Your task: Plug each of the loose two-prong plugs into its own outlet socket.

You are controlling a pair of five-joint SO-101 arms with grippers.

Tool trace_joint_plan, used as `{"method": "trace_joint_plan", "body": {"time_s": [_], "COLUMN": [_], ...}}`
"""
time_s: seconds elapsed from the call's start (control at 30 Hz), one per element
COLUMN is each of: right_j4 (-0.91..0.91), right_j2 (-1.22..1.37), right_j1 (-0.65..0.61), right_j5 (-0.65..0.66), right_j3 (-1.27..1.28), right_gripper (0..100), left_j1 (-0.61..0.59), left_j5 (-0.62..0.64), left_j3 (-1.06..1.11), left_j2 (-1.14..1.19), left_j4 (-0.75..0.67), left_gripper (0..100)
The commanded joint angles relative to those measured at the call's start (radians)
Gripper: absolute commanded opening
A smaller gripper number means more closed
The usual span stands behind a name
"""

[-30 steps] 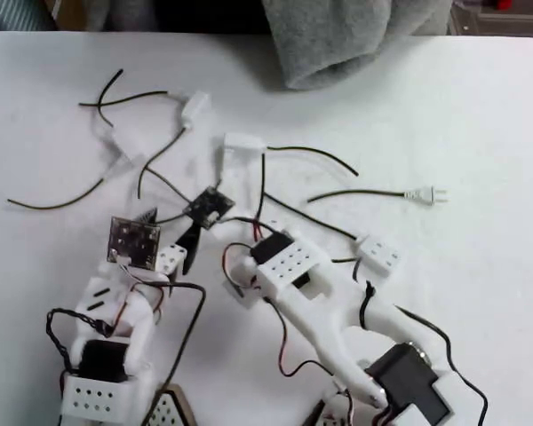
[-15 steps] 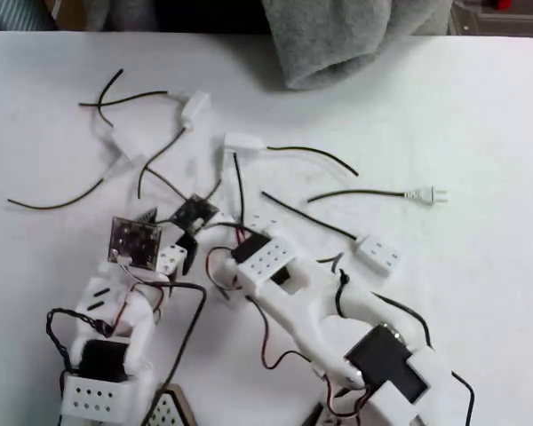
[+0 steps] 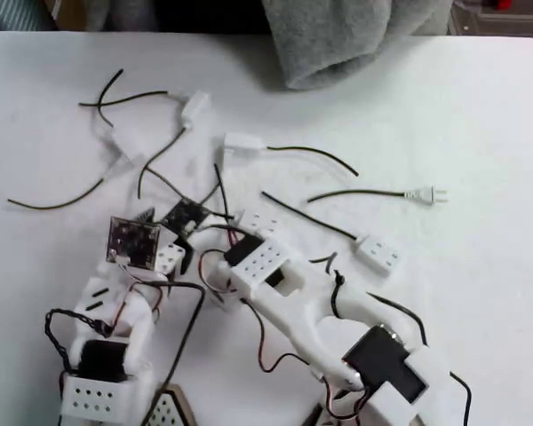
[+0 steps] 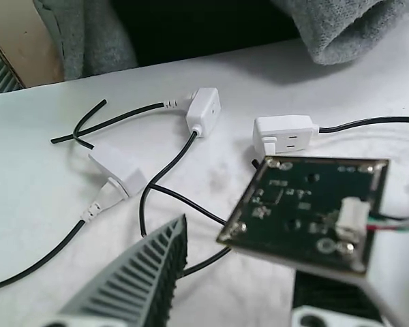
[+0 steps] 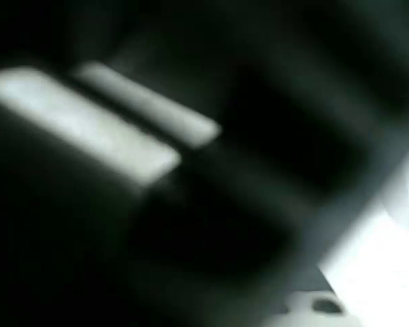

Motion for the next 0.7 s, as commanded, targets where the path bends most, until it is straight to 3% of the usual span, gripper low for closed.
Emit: {"method": "trace_joint_plan", "body": {"time_s": [0.0, 0.1, 0.23, 0.67], "right_j4": [-0.001, -0.005, -0.031, -0.054], "right_j2": [-0.002, -0.002, -0.002, 0.004], "right_j1": [-0.025, -0.025, -0.028, 0.002], "right_j5": [0.005, 0.003, -0.003, -0.196], "right_j3": [-0.052, -0.052, -0.054, -0.052], "right_gripper": [12.1, 19.1, 16.9, 18.7], "left_j1": [0.004, 0.004, 0.004, 0.004], "left_j5": [-0.008, -0.008, -0.008, -0.008], "left_j3": [-0.005, -0.005, -0.005, -0.005], "left_j2": [-0.019, -0.019, -0.019, -0.019], "left_j4": [0.002, 0.002, 0.002, 0.002], "left_gripper": [24, 24, 24, 24]}}
